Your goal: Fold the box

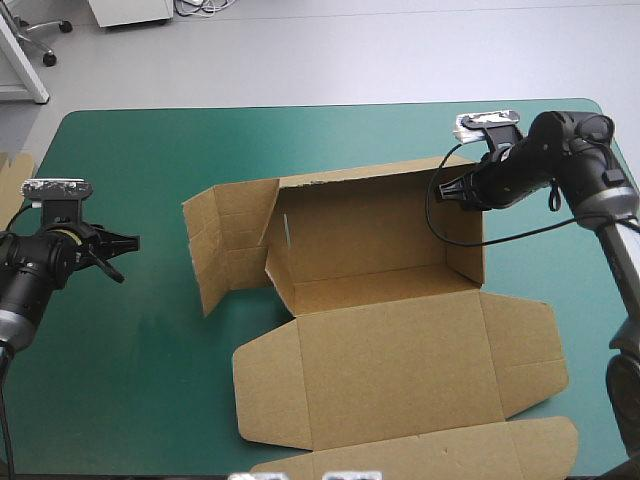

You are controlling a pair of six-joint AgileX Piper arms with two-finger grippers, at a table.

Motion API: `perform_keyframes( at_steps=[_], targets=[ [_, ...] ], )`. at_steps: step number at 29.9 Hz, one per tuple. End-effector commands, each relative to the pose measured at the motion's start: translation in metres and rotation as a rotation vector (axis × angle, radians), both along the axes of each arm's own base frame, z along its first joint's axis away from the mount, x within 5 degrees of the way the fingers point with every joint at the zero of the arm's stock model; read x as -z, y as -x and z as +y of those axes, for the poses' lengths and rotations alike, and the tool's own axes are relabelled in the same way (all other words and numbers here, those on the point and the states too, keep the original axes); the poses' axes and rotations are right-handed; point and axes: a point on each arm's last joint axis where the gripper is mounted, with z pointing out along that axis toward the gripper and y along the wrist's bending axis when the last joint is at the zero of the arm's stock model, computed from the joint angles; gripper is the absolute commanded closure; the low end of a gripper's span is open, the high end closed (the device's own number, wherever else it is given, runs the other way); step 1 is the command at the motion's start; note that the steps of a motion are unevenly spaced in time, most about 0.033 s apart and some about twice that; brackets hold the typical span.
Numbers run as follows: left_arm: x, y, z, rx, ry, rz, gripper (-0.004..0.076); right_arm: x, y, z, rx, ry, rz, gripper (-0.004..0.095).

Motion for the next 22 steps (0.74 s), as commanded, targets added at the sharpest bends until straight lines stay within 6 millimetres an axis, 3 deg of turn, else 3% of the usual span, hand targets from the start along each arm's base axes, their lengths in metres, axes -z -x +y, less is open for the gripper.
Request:
perform_keyframes(
  at_steps=[1, 9, 12, 18, 22],
  targets=[
    [-0.018, 0.0, -0.003, 0.019, 0.017, -0.093, 0.054, -0.007, -0.006, -0.002, 0.015, 0.015, 0.016, 0.094],
    [-0.017, 0.0, -0.005, 0.039, 0.025, -0.086, 0.054, 0.02, -0.036, 0.004, 0.019, 0.004, 0.079, 0.0927],
    [-0.016, 0.001, -0.005, 0.039, 0.025, -0.073, 0.054, 0.023, -0.042, 0.004, 0.021, 0.008, 0.06, 0.0802],
    [-0.016, 0.002, -0.004, 0.057, 0.001, -0.062, 0.054, 0.006, -0.049, 0.005, 0.036, -0.019, -0.06, 0.0415],
    [-0.016, 0.002, -0.004, 0.059, -0.002, -0.057, 0.054, -0.01, -0.05, 0.005, 0.034, -0.034, -0.112, 0.0389]
  ],
)
